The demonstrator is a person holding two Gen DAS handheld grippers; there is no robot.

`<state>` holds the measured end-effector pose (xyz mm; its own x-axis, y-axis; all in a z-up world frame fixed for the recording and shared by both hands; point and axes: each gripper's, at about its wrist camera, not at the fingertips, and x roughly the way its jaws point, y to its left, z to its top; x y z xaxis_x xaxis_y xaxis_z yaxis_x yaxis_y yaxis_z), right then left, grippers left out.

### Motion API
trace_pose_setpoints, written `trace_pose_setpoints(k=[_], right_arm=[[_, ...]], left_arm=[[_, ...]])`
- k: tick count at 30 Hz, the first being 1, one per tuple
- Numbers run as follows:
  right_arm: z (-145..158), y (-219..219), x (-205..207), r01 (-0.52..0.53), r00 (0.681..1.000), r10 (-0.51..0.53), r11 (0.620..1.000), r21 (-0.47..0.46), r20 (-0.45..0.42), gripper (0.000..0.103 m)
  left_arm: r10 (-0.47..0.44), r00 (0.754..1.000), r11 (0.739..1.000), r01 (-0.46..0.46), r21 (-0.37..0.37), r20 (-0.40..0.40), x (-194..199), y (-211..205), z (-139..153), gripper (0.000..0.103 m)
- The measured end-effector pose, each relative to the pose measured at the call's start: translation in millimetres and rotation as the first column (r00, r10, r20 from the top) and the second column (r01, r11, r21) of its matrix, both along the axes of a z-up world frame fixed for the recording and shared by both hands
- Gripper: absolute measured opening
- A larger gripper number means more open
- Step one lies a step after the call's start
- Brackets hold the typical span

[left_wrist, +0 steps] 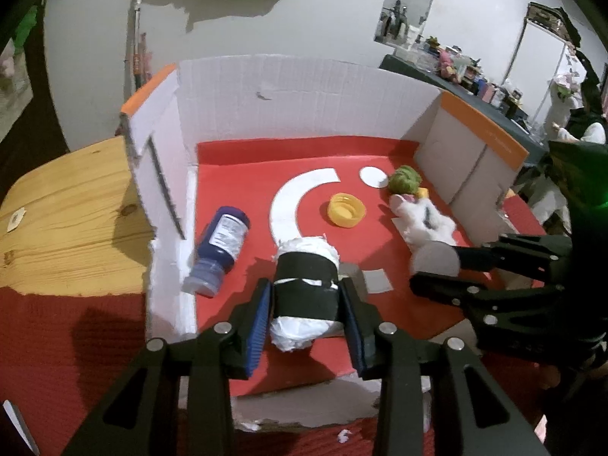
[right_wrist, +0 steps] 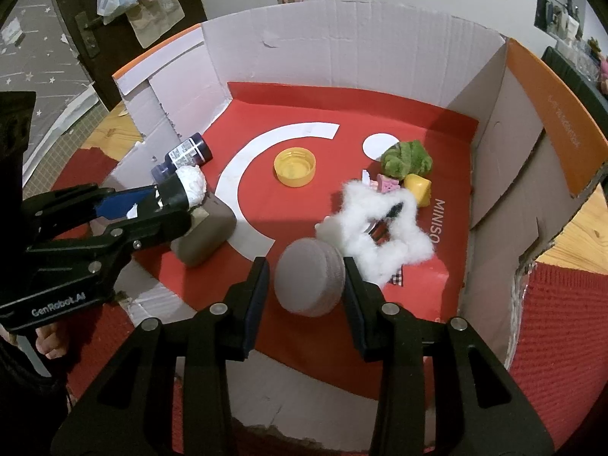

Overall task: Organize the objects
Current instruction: 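Lower the cylinder and white lid onto the box floor with both grippers, then open both grippers and withdraw them from the box toward the table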

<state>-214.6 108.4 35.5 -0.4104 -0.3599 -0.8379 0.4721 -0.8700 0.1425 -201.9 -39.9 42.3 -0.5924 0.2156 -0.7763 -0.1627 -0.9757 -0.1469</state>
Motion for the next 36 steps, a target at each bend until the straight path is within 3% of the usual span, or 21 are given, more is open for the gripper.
trace_pose_setpoints(k=[12,18,20,36], right_arm=[[4,-1,7,-0.005,1.000,0.005,1.000,0.005,-0.015,0.047],[5,-1,10,-0.007,1.000,0.007,1.000,0.000,-0.021,0.050],[6,0,12,-0.006,1.000,0.006,1.000,0.000,-0.028,0.055],[22,2,30,-0.006,0.998,0.005,1.000,-0.019,-0.062,0.059]], left_arm=[[0.022,1.000,0.999,-0.022,-0.029,-0.016,2,1,2,0.040],[0.046,0.998,0.998,-0.047,-0.041,-0.036,6,1,5,0.056],[0.056,0.998,0.998,-0.058,-0.035,-0.034,7,-2,4,0.056],[0.046,0.998,0.999,-0.046,-0.004,-0.047,30,-3,15,0.062]])
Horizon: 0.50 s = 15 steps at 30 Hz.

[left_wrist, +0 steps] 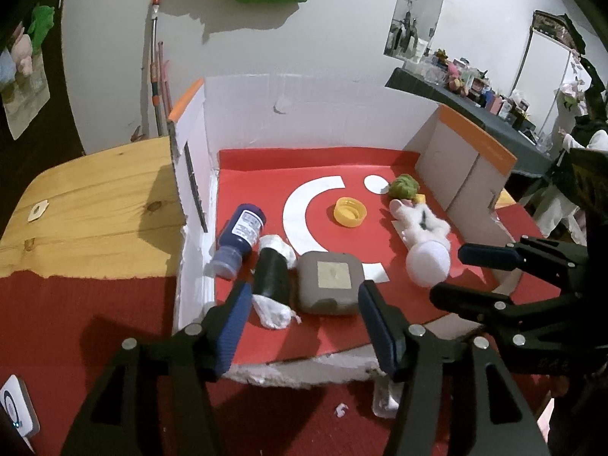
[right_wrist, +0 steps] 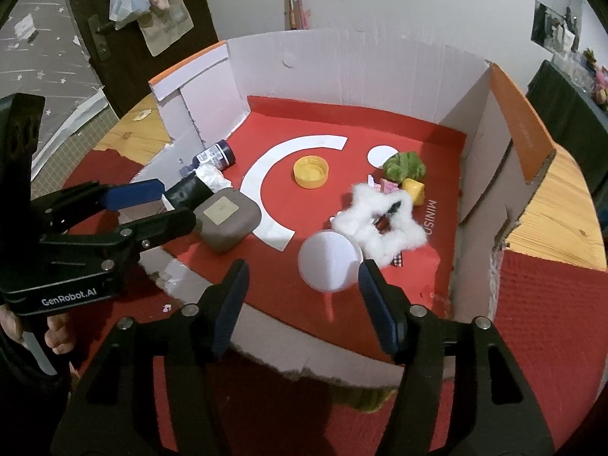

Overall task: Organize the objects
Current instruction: 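Open both grippers and withdraw them from the box toward the table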

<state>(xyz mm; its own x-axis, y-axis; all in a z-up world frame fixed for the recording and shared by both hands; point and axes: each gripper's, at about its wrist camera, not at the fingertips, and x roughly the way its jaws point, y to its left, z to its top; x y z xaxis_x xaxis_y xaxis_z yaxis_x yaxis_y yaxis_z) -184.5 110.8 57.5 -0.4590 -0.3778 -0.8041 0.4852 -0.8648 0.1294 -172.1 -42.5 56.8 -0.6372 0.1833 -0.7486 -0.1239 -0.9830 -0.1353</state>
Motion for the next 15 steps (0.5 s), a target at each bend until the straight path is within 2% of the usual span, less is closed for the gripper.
trace_pose_setpoints(k=[3,6,8,15], right_arm=[[4,1,6,0.000,1.000,0.000,1.000,-0.007,-0.008,0.060],[10,2,12,-0.001,1.000,0.001,1.000,-0.010,-0.022,0.066],[13,2,17,-0.001,1.000,0.000,1.000,-0.012,-0.032,0.067],[23,6,32,0.001,0.998,-0.002,1.000,-0.021,-0.056,0.075]], left_arm=[[-0.001,1.000,1.000,0.001,0.004,-0.002,5,1,1,0.067],[-0.002,1.000,1.000,0.003,0.007,-0.008,11,3,4,0.068],[-0.002,1.000,1.000,0.002,0.007,-0.014,15,4,6,0.073],[0.015,0.999,1.000,-0.015,0.001,-0.035,28,3,13,0.080]])
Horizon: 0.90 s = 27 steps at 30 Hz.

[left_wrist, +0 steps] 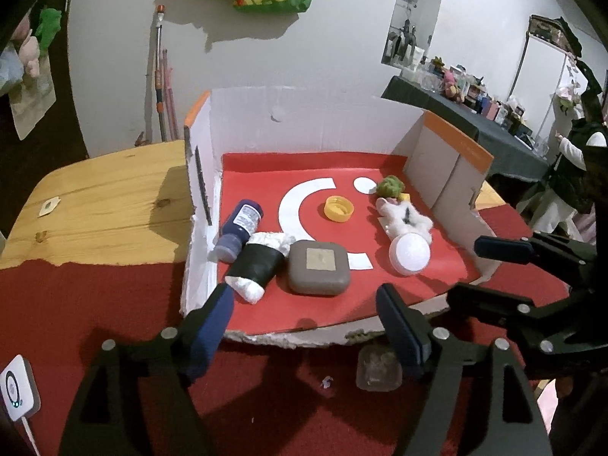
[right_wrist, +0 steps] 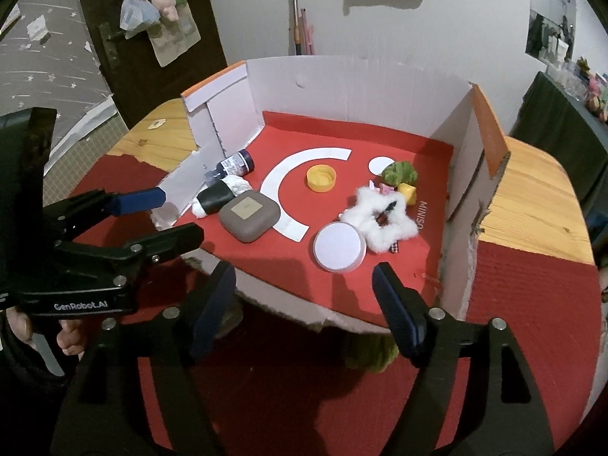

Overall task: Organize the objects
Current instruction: 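Open both grippers and withdraw them from the box toward the table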

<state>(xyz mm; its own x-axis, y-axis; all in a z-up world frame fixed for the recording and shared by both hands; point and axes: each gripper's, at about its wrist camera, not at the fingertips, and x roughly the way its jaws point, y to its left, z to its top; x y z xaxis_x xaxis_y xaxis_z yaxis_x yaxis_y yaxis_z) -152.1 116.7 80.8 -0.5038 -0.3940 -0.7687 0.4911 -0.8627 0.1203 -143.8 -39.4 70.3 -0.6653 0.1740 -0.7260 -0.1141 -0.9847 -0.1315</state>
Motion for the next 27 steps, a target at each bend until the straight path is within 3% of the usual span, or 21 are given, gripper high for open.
trace_pose_setpoints(k=[11,27], right_arm=[[15,4,28,-0.002,0.999,0.001,1.000,-0.013,-0.042,0.085],[23,9,71,-0.009,0.997,0.007,1.000,-0.023,-0.072,0.088]], left_arm=[[0.029,0.999,1.000,-0.030,-0.006,-0.012,20,-2,9,0.097],[0.033,0.999,0.999,-0.033,-0.008,-0.006,53,2,7,0.103]])
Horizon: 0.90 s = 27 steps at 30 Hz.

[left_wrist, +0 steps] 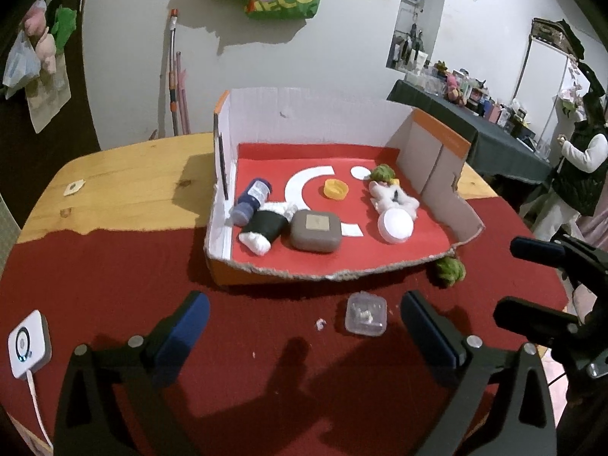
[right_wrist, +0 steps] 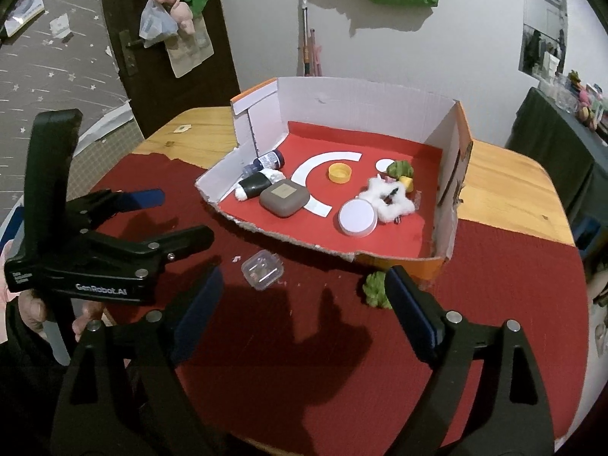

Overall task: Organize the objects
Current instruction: 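Open both grippers and withdraw them from the box toward the table, then grasp the clear plastic container with the left gripper while the right gripper grasps the green plush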

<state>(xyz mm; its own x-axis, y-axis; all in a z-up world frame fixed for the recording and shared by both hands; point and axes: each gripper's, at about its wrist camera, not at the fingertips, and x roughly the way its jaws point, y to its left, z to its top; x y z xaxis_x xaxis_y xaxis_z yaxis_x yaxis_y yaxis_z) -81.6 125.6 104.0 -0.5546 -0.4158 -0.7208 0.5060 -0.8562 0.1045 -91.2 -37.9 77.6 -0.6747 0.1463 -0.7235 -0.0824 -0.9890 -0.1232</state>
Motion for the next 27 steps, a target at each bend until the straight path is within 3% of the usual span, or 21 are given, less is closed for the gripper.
trace_pose_setpoints(k=[17,20,22,27], right_arm=[[-22,17,13,0.041,0.999,-0.041,0.999,-0.008,0.026,0.087],[-27,23,8,0.060,0.997,-0.060,0.998,-0.015,0.038,0.076],[-32,25,5,0.071,0.996,-0.070,0.997,-0.017,0.053,0.062],[-46,31,-7,0.101,0.992,-0.100,0.995,-0.002,0.081,0.055]], left_arm=[[-0.028,0.998,1.000,0.028,0.001,0.063,8,17,-27,0.103],[-0.038,0.997,0.999,0.038,0.000,0.063,7,20,-30,0.099],[-0.048,0.997,0.999,0.048,-0.004,0.065,6,22,-32,0.094],[-0.075,0.994,0.997,0.075,-0.006,0.084,1,28,-39,0.085]])
